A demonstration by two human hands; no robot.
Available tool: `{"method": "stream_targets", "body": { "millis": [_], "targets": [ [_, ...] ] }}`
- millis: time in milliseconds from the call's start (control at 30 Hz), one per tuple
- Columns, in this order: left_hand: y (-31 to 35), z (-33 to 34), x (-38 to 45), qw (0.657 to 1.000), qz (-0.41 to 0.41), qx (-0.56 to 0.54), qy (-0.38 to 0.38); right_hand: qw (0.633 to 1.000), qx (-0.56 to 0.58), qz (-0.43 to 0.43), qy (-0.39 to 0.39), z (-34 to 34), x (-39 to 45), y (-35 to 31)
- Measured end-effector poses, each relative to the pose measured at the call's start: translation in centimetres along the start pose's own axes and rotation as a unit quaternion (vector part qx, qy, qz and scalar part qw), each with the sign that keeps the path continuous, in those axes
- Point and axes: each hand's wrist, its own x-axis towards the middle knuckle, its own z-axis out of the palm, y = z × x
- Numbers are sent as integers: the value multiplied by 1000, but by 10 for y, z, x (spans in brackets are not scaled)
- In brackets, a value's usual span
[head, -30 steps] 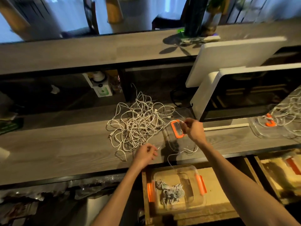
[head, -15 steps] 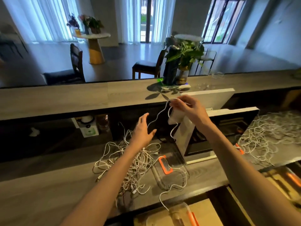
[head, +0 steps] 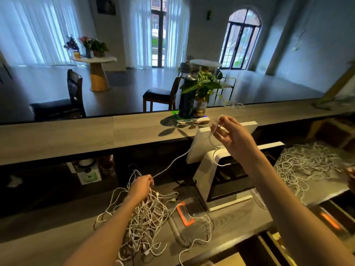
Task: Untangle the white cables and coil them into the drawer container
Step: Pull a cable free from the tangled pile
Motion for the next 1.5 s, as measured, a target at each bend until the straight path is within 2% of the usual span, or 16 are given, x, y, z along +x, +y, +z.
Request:
{"method": "stream_targets", "body": {
  "millis": [100, 200, 267, 333, 467, 600, 700, 833, 967, 1133, 1200, 1300, 1400, 1500],
  "targets": [
    [4, -23, 10, 994, -11, -78, 76, 993, -111, 26, -27, -12, 9, 12],
    [28, -64, 22, 976, -5, -136, 169, 951, -293, 42, -93, -15, 16, 35],
    [50, -93, 31, 968, 25, -173, 180, 909, -399, 32, -118, -7, 20, 48],
    [74, -120, 35, 965, 55, -210, 147, 880, -449, 16, -152, 4, 24, 55],
    [125, -159, 29, 962, 137, -197, 132, 857, -472, -28, -203, 28, 36, 60],
    [149, -171, 19, 961, 188, -190, 69, 844, -486, -60, -218, 40, 43, 57],
    [146, -168, 12, 963, 206, -163, 53, 855, -466, -89, -208, 34, 44, 55],
    [106, -147, 6, 984, 166, -66, 22, 904, -386, -119, -136, 24, 45, 41],
    [44, -112, 6, 996, 81, -27, 4, 917, -360, -150, -84, 12, 42, 27],
    [-14, -78, 0, 1000, 16, 5, -9, 929, -337, -152, -20, -9, 37, 16],
    [-17, -76, -1, 999, 3, -29, 23, 932, -330, -149, -17, -14, 32, 16],
    [9, -93, 1, 980, 13, -135, 143, 931, -347, -98, -65, -17, 25, 23],
    [53, -131, 4, 918, 25, -335, 210, 903, -409, -31, -125, -18, 15, 31],
    [100, -180, 0, 871, 80, -430, 223, 889, -433, -25, -147, -15, 8, 39]
  ]
}}
